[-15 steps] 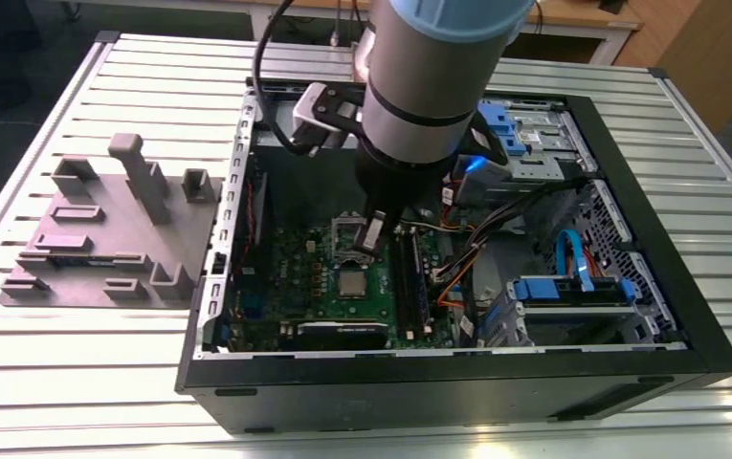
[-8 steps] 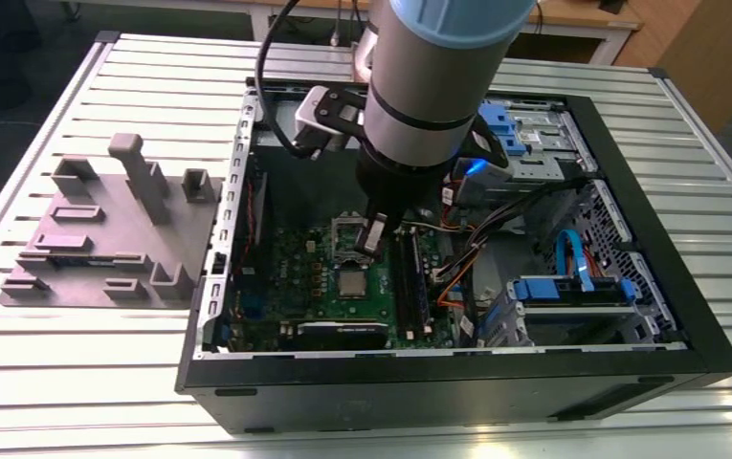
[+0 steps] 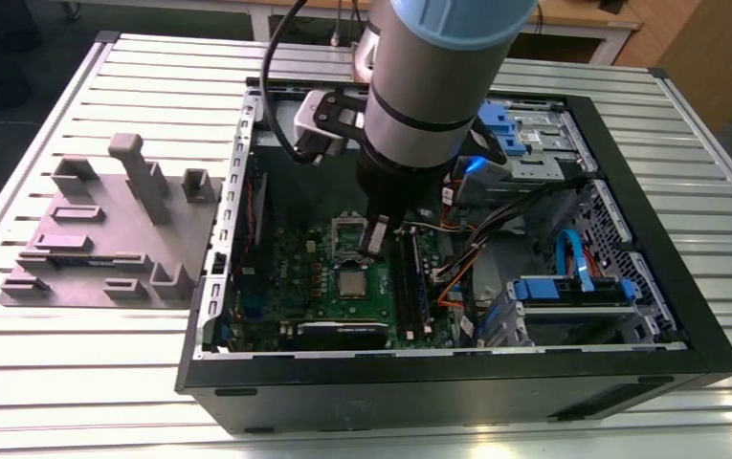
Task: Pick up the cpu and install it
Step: 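Close the cpu cover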
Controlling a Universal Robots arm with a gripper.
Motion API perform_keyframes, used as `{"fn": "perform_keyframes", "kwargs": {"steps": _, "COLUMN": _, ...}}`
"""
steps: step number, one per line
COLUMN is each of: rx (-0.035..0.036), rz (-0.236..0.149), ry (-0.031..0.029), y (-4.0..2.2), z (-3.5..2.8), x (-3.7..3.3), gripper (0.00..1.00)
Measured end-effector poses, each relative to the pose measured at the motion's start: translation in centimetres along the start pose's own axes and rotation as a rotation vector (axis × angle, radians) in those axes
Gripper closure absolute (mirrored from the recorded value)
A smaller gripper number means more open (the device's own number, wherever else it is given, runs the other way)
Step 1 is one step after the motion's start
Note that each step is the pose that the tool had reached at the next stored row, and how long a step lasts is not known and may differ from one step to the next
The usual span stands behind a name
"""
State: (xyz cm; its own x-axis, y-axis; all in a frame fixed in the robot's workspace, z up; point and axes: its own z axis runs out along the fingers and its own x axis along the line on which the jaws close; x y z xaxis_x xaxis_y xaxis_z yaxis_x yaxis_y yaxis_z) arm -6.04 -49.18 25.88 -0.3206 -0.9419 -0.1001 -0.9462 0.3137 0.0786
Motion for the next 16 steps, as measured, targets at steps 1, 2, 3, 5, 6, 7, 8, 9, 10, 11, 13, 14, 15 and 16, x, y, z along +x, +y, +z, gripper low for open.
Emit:
{"fn": "perform_keyframes", "kwargs": {"steps": 1, "rx": -0.0001, "rz": 0.000, "ry": 0.0000, "y": -0.07, "z": 0.07, "x": -0.02, "gripper": 0.90}}
{"fn": "perform_keyframes", "kwargs": {"steps": 2, "rx": -0.0003, "rz": 0.000, "ry": -0.0003, "y": -0.12, "z": 0.14, "x": -0.02, "gripper": 0.90}}
{"fn": "perform_keyframes", "kwargs": {"steps": 3, "rx": -0.0008, "rz": 0.000, "ry": -0.0015, "y": -0.15, "z": 0.18, "x": -0.03, "gripper": 0.90}}
{"fn": "perform_keyframes", "kwargs": {"steps": 5, "rx": -0.0036, "rz": -0.001, "ry": -0.0098, "y": -0.33, "z": 0.25, "x": -0.10, "gripper": 0.90}}
{"fn": "perform_keyframes", "kwargs": {"steps": 6, "rx": -0.0067, "rz": -0.001, "ry": -0.0185, "y": -0.47, "z": 0.29, "x": -0.15, "gripper": 0.90}}
{"fn": "perform_keyframes", "kwargs": {"steps": 7, "rx": -0.0109, "rz": -0.002, "ry": -0.0312, "y": -0.61, "z": 0.32, "x": -0.20, "gripper": 0.90}}
{"fn": "perform_keyframes", "kwargs": {"steps": 8, "rx": -0.0148, "rz": -0.002, "ry": -0.0425, "y": -0.75, "z": 0.34, "x": -0.24, "gripper": 0.90}}
{"fn": "perform_keyframes", "kwargs": {"steps": 9, "rx": -0.0183, "rz": -0.003, "ry": -0.0533, "y": -0.93, "z": 0.37, "x": -0.30, "gripper": 0.90}}
{"fn": "perform_keyframes", "kwargs": {"steps": 10, "rx": -0.0218, "rz": -0.003, "ry": -0.0635, "y": -1.12, "z": 0.40, "x": -0.36, "gripper": 0.90}}
{"fn": "perform_keyframes", "kwargs": {"steps": 11, "rx": -0.0247, "rz": -0.003, "ry": -0.0721, "y": -1.29, "z": 0.45, "x": -0.41, "gripper": 0.90}}
{"fn": "perform_keyframes", "kwargs": {"steps": 13, "rx": -0.0270, "rz": -0.004, "ry": -0.0794, "y": -1.45, "z": 0.74, "x": -0.44, "gripper": 0.90}}
{"fn": "perform_keyframes", "kwargs": {"steps": 14, "rx": -0.0273, "rz": -0.004, "ry": -0.0796, "y": -1.50, "z": 0.90, "x": -0.43, "gripper": 0.90}}
{"fn": "perform_keyframes", "kwargs": {"steps": 15, "rx": -0.0276, "rz": -0.005, "ry": -0.0799, "y": -1.53, "z": 1.08, "x": -0.44, "gripper": 0.90}}
{"fn": "perform_keyframes", "kwargs": {"steps": 16, "rx": -0.0279, "rz": -0.005, "ry": -0.0805, "y": -1.56, "z": 1.26, "x": -0.45, "gripper": 0.90}}
